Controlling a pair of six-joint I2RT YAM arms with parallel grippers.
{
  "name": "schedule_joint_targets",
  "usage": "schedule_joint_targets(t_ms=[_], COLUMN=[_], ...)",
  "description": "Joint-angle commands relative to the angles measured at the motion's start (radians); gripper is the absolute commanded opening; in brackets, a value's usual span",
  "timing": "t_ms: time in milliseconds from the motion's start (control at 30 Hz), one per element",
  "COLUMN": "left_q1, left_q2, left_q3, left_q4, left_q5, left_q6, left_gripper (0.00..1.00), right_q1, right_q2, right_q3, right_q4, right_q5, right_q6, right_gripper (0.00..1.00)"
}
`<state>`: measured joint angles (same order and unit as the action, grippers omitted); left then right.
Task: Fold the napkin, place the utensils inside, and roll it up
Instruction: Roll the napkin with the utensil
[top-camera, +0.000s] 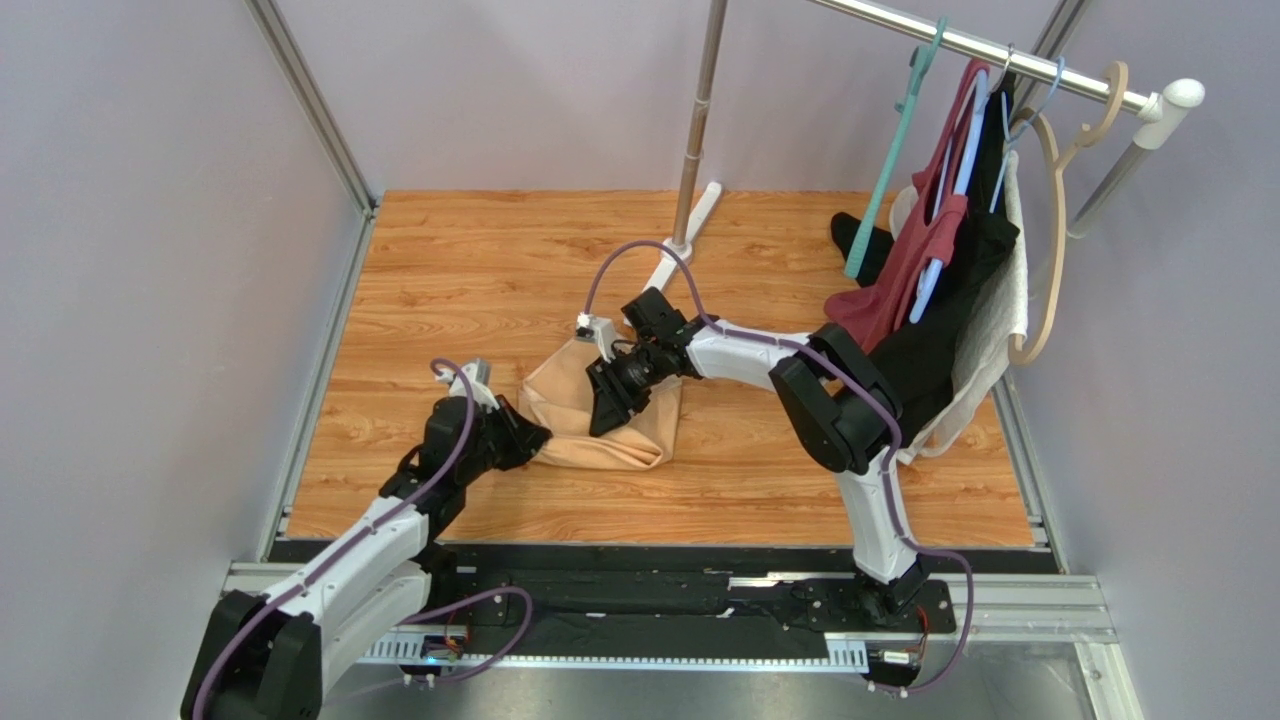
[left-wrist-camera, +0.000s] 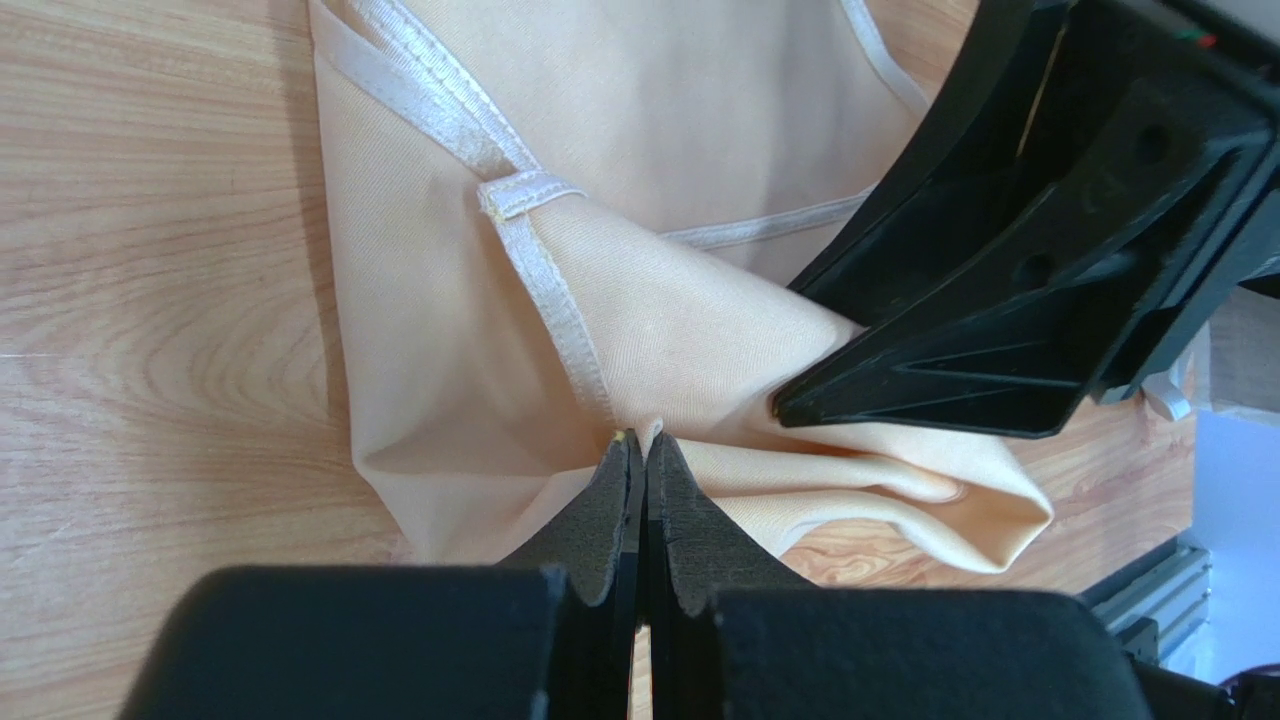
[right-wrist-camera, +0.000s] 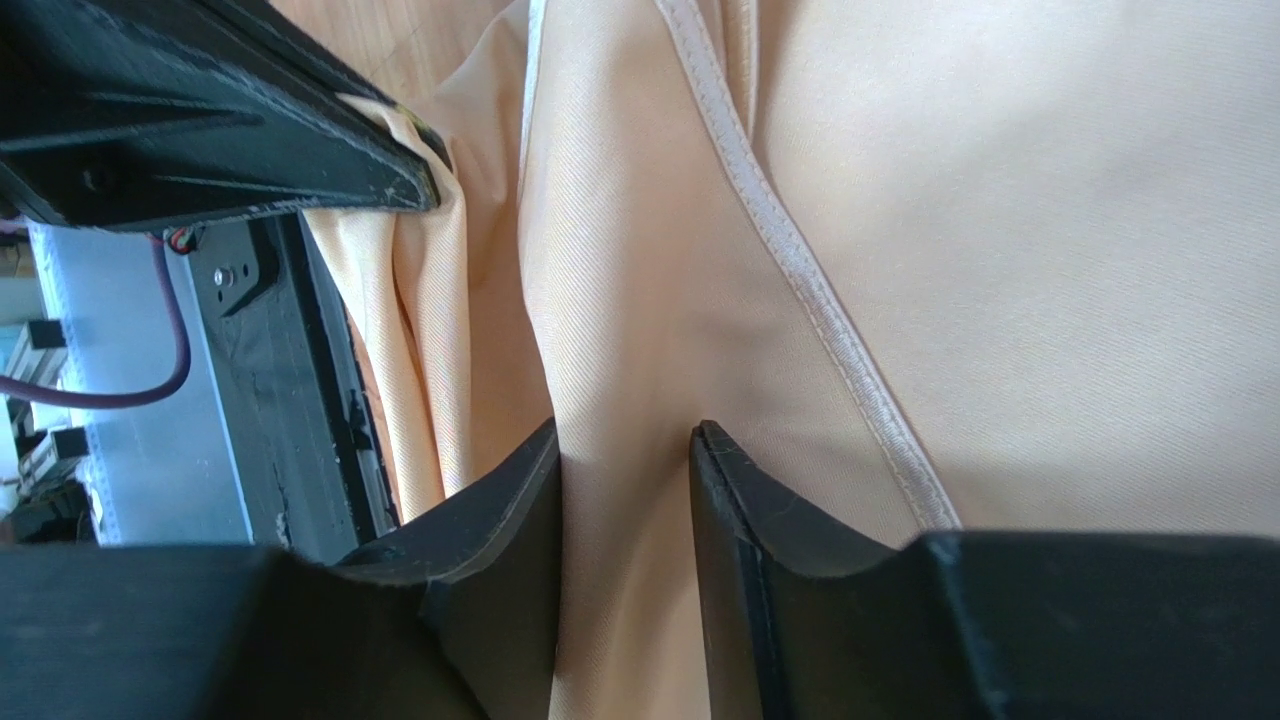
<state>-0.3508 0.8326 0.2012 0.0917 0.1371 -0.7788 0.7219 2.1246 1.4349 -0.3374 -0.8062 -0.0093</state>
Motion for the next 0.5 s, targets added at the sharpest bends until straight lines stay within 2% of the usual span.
schedule_joint_targets(t_ms=[0, 233, 467], left_q1=[0.004, 0.006, 0.006], left_q2=[-0.069, -0.099, -0.076], left_q3=[0.026, 0.024, 0.05], left_q4=[-0.064, -0.089, -0.113], left_q5=[-0.019, -0.03, -0.034], left_q6=[-0.005, -0.014, -0.014], left_gripper=[0.0, 0.0, 0.27], right_q1=[0.024, 0.031, 0.033], right_q2=[0.008, 0.072, 0.113], right_q3=[-0.01, 0.025, 0.065], right_q4=[-0.021, -0.106, -0.155], right_q5=[-0.03, -0.096, -0.111], right_q6=[-0.034, -0.089, -0.112], right_gripper=[0.36, 0.31, 0.27])
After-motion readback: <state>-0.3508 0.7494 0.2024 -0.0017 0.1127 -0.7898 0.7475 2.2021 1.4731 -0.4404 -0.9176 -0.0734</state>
